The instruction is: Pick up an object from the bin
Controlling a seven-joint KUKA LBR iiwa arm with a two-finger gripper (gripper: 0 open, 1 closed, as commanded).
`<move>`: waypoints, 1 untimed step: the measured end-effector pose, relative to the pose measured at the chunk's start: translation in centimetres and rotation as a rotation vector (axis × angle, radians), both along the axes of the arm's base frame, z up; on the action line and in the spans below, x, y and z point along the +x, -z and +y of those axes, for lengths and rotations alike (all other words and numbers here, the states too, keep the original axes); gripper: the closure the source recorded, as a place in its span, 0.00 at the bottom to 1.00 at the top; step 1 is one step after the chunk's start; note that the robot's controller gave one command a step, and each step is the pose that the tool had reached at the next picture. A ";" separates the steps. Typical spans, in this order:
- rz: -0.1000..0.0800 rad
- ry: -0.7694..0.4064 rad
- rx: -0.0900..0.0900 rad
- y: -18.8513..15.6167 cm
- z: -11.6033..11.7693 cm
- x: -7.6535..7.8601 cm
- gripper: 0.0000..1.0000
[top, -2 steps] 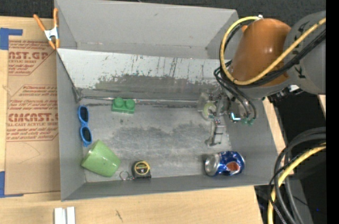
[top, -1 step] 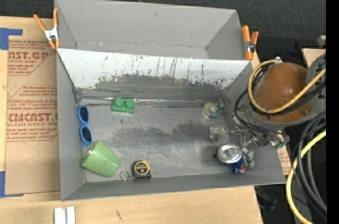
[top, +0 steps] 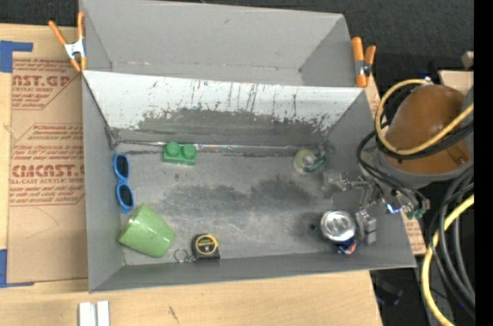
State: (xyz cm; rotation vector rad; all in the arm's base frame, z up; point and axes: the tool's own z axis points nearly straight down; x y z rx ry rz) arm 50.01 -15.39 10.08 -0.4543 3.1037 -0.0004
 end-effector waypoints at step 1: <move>0.002 0.160 0.002 -0.3 0.8 0.4 0.00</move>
Offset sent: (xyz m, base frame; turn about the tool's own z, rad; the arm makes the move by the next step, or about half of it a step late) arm 0.0027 0.0063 0.0035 0.1609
